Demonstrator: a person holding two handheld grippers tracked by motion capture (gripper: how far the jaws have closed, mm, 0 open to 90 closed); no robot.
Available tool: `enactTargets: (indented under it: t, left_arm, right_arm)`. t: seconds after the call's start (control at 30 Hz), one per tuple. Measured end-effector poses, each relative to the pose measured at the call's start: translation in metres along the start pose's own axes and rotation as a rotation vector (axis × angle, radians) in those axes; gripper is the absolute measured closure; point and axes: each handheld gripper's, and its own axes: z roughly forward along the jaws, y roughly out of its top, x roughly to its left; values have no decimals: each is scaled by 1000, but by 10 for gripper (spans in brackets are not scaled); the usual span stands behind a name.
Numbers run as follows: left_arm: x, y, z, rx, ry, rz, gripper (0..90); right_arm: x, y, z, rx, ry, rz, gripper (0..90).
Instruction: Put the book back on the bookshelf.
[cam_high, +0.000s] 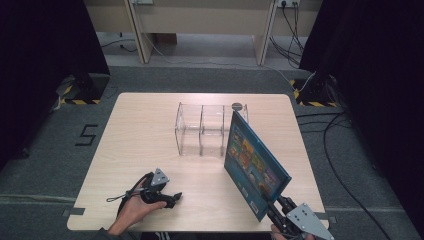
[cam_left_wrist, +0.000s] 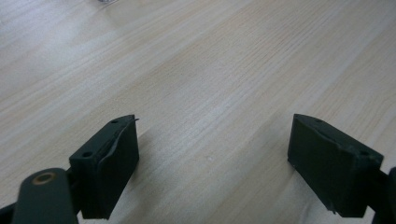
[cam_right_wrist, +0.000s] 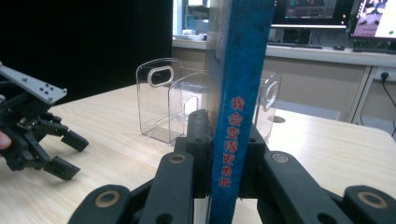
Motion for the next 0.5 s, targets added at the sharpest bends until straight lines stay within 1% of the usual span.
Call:
enactTargets:
  t: [0.13, 0.17, 0.37, 0.4, 0.5]
  left_arm:
    - [0, 0, 0, -1, -1, 0, 156]
    - [0, 0, 0, -1, -1, 1, 156]
    - [0, 0, 0, -2, -1, 1, 155]
    - [0, 0, 0, -2, -1, 1, 154]
    - [-1, 0, 1, -4, -1, 0, 152]
  right_arm:
    - [2, 0, 3, -5, 2, -14, 780]
    - [3, 0, 5, 3, 6, -5, 777]
    - [3, 0, 9, 3, 18, -1, 776]
    - [3, 0, 10, 9, 19, 12, 776]
    - [2, 0, 12, 10, 20, 16, 776]
